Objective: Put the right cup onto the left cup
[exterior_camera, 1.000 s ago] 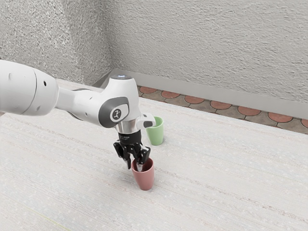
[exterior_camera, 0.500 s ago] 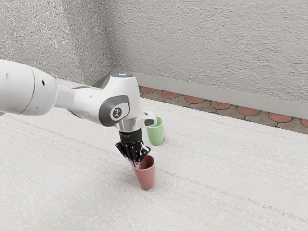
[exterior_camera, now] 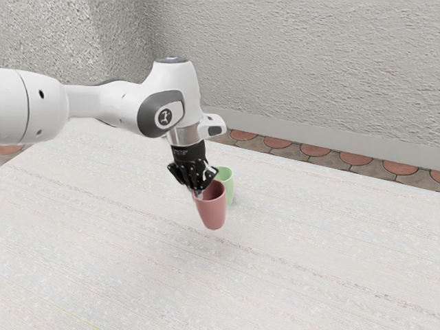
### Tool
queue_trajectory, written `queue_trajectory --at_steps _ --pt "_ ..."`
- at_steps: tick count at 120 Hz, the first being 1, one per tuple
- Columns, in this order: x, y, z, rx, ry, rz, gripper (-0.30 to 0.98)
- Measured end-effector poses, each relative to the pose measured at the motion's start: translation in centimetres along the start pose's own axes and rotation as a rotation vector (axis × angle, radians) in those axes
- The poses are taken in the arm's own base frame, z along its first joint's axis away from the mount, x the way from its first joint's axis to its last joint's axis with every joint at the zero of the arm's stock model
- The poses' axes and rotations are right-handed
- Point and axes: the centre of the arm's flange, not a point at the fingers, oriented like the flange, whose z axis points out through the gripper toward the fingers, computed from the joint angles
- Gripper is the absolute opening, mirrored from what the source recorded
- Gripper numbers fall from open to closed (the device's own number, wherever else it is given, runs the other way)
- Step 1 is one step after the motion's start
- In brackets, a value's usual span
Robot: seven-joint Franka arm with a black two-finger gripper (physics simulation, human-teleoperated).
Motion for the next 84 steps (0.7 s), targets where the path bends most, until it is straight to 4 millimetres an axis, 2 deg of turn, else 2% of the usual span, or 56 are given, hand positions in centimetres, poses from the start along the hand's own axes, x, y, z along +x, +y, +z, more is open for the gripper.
queue_trajectory --at_steps 20,37,57,73,84 --pt "0.6 -0.2 -2.7 0.006 0.007 0.0 -0.1" --pt "1.4 -1.6 -4.5 0.015 0.013 -0.019 -0.1" --pt "2.6 -2.7 -4.9 0.022 0.003 -0.029 -0.1" --pt "4.3 -3.4 -5.7 0.033 0.01 -0.034 -0.1" --pt "5.4 -3.5 -5.6 0.04 0.004 -0.029 -0.1"
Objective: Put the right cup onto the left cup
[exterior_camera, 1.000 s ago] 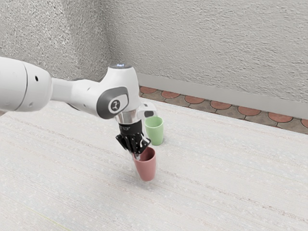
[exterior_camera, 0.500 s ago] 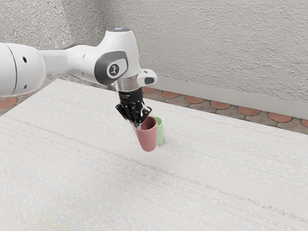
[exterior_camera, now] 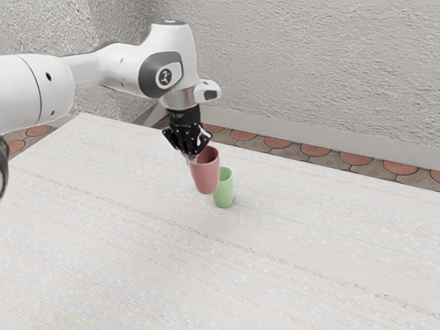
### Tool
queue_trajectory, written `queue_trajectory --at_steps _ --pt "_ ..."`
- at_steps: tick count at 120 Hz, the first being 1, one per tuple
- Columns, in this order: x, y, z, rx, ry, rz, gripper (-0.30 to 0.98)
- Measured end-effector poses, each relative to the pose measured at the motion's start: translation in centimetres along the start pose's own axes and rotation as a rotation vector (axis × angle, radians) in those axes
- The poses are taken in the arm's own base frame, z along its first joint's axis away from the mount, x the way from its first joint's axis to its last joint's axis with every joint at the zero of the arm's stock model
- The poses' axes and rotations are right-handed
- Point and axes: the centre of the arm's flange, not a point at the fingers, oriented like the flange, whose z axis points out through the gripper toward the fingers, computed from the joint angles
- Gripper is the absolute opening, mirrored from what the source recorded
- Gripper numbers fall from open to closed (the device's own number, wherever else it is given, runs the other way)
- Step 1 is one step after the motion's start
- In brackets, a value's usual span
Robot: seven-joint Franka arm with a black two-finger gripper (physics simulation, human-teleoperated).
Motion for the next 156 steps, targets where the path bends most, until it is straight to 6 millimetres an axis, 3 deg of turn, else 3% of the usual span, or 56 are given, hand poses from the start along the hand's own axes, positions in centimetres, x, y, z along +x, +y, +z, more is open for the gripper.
queue_trajectory --at_steps 76,156 --pt "5.9 -2.1 -0.9 0.029 0.036 0.015 -0.1" --pt "9.6 -3.0 0.9 0.048 0.059 0.05 -0.1"
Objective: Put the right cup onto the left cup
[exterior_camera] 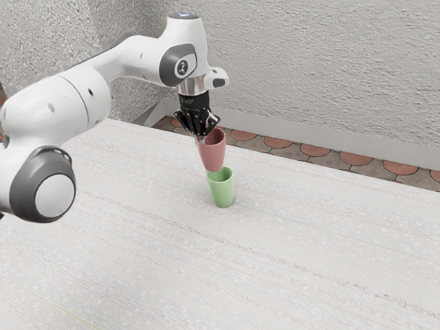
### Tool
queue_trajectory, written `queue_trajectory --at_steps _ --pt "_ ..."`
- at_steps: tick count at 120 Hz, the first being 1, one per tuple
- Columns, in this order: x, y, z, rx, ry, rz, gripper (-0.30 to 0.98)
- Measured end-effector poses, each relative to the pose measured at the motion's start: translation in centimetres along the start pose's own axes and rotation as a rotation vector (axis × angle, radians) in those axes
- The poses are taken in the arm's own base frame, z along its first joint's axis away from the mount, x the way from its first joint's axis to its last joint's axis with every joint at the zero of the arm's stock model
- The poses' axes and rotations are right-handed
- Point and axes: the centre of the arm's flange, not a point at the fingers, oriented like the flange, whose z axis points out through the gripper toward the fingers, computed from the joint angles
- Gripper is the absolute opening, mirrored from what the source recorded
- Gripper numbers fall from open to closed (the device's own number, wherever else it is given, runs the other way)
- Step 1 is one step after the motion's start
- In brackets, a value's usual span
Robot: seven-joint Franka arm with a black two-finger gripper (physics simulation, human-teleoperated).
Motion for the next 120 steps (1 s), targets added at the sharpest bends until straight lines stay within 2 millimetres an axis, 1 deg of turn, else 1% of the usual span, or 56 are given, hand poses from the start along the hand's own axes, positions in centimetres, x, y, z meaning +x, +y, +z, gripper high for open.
queue_trajectory --at_steps 56,98,120 --pt "0.6 0.5 1.3 -0.008 -0.001 0.026 -0.1" --pt "0.9 0.4 3.1 -0.01 -0.016 0.031 -0.1" --pt "1.0 0.7 3.8 -0.016 -0.023 0.038 -0.1"
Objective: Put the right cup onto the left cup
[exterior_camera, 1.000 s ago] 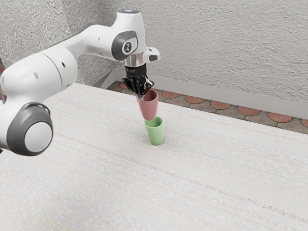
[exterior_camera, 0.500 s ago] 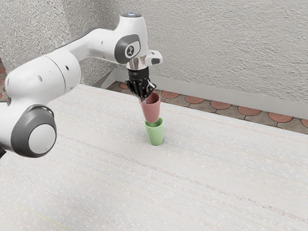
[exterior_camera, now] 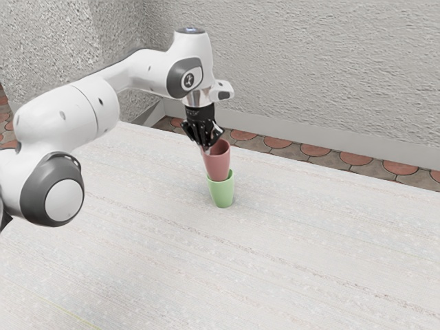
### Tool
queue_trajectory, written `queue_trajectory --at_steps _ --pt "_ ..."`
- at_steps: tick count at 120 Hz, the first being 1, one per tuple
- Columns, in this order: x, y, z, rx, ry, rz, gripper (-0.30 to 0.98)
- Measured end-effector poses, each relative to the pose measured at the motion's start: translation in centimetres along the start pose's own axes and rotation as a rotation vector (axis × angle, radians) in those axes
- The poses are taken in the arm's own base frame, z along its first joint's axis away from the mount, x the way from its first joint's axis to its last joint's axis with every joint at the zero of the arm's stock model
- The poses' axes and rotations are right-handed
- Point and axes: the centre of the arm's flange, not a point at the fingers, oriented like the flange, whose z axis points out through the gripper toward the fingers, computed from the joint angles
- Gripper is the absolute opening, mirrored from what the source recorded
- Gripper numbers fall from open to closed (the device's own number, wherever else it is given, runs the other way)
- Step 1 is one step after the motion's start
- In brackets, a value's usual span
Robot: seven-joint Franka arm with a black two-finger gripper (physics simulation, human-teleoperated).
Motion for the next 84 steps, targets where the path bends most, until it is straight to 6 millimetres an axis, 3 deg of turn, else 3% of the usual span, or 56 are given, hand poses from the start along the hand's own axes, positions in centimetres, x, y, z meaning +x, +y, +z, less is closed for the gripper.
queue_trajectory --at_steps 42,69,84 --pt "0.1 -0.1 0.6 -0.009 -0.004 0.001 -0.06" --pt "0.0 -0.1 0.6 -0.013 -0.005 0.008 0.31" --pt "-0.3 0.0 -1.5 -0.014 0.018 0.016 0.48"
